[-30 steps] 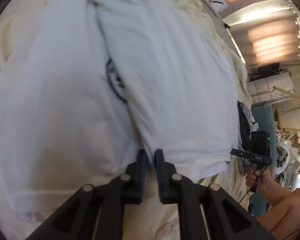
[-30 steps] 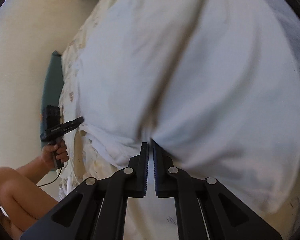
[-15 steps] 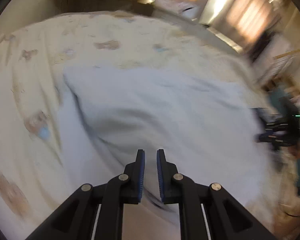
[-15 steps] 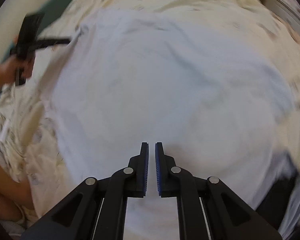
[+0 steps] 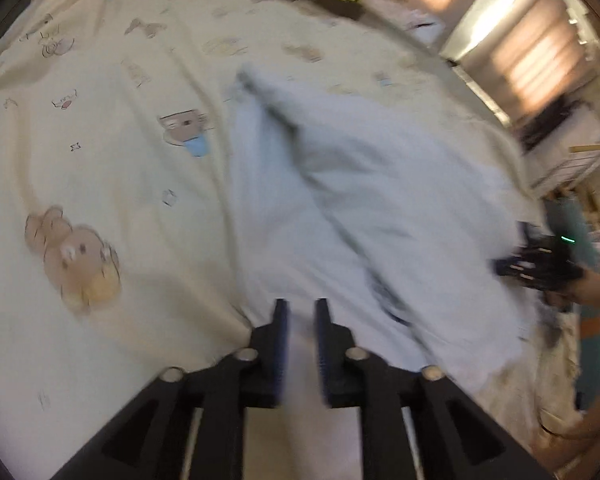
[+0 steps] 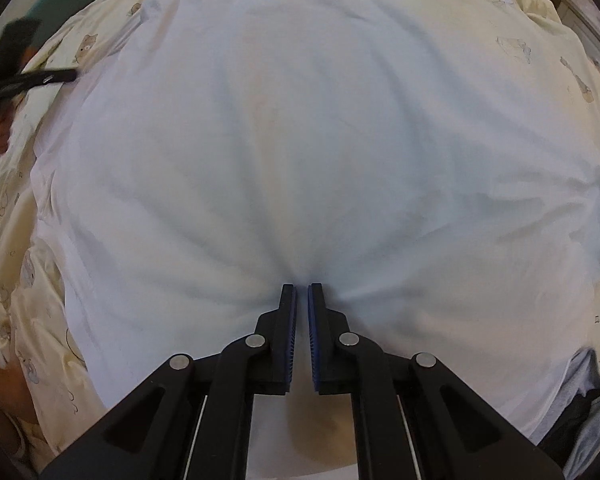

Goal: Fold clothes
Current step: 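Release the folded white shirt and lift both grippers away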

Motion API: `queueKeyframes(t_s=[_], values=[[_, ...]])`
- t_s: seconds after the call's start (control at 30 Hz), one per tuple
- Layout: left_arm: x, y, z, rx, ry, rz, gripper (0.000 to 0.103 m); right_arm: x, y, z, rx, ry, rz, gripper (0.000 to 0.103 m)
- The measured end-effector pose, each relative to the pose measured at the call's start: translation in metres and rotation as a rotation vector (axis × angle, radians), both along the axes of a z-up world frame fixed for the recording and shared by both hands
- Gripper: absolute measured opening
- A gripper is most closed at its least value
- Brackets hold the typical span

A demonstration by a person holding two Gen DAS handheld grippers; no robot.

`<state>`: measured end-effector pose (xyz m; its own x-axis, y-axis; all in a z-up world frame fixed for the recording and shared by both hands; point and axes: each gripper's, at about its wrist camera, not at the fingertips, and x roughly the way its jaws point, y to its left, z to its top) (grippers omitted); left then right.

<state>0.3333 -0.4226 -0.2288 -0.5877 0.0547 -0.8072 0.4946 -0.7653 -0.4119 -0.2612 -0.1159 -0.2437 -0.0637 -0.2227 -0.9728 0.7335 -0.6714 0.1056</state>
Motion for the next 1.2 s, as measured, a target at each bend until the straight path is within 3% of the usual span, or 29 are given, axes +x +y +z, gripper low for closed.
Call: queueKeyframes(t_s=[0.07,0.2,0.27,0.3,0.33,0.37,0.6,0.7,0.8,0.97,1.03,1.2], values=[[0.015,0.015,0.001,0.005,-0.01,0.0,0.059,-0.002,0.006,-0.001,-0.039,-0.018,-0.04,0.008],[0.033,0.035,-0.019,0.067,-0.087,0.043,0.059,-0.006,0.021,-0.003,-0.115,-0.057,-0.126,0.009],[0.031,0.042,-0.025,0.104,-0.067,0.048,0.059,-0.008,0.023,-0.003,-0.125,-0.068,-0.129,0.009],[0.032,0.045,-0.024,0.109,-0.04,0.045,0.041,-0.008,0.023,-0.003,-0.124,-0.069,-0.127,0.008],[0.031,0.047,-0.022,0.104,-0.028,0.046,0.016,-0.007,0.023,-0.003,-0.121,-0.067,-0.123,0.008],[0.028,0.049,-0.02,0.097,-0.019,0.047,0.002,-0.007,0.022,-0.003,-0.117,-0.062,-0.12,0.008],[0.054,0.04,0.021,0.143,0.093,0.146,0.002,0.002,0.016,-0.001,-0.069,-0.004,-0.076,0.008],[0.083,0.029,0.017,0.194,0.044,0.191,0.001,0.004,0.015,-0.001,-0.061,0.007,-0.063,0.008],[0.095,0.027,-0.013,0.228,-0.077,0.188,0.002,0.003,0.02,-0.001,-0.079,-0.002,-0.076,0.008],[0.095,0.029,-0.023,0.149,-0.152,0.175,0.005,0.005,0.023,-0.001,-0.079,0.004,-0.082,0.008],[0.097,0.032,-0.017,0.129,-0.15,0.155,0.009,0.006,0.023,0.0,-0.076,0.008,-0.083,0.008],[0.12,0.031,0.011,-0.009,-0.205,0.154,0.016,0.004,0.028,0.0,-0.087,-0.004,-0.092,0.008]])
